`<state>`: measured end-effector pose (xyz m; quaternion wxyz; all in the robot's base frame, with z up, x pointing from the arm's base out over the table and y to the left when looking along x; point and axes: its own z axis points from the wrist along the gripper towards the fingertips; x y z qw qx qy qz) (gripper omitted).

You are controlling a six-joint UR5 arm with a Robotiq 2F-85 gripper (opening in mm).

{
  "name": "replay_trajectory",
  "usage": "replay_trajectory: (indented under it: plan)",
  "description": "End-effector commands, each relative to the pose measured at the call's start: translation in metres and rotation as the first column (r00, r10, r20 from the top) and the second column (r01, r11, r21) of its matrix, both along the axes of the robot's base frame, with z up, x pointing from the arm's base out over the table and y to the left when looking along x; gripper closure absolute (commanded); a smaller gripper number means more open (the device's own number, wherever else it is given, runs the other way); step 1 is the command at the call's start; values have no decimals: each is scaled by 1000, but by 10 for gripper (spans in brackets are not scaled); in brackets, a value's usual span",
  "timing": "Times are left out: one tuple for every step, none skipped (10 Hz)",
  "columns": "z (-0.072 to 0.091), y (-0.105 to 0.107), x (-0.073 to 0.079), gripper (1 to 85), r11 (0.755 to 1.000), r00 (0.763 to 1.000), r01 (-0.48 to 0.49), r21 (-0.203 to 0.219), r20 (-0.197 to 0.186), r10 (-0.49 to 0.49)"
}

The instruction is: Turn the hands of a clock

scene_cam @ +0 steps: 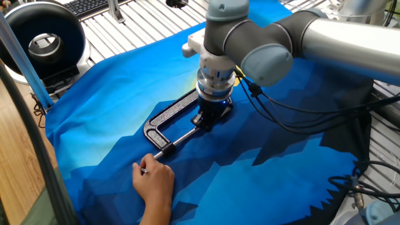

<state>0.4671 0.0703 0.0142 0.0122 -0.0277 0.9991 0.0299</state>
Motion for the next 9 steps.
replay_trajectory:
  plan:
    - [9,-1,11,843,1000,1000,9,-9,16,-8]
    - [11,-2,17,843,1000,1000,11,-15,27,-10]
    - [12,-1,19,843,1000,1000,8,-15,30,-7]
    - [13,0,20,843,1000,999,5,-12,34,-4]
    - [12,1,22,843,1000,999,5,-6,38,-5]
    - [12,2,23,843,1000,999,2,-4,41,-2]
    - [13,2,25,843,1000,999,1,-6,42,0]
    - [15,1,29,843,1000,999,-1,-6,42,1]
    - [16,0,34,843,1000,999,-5,-3,43,6]
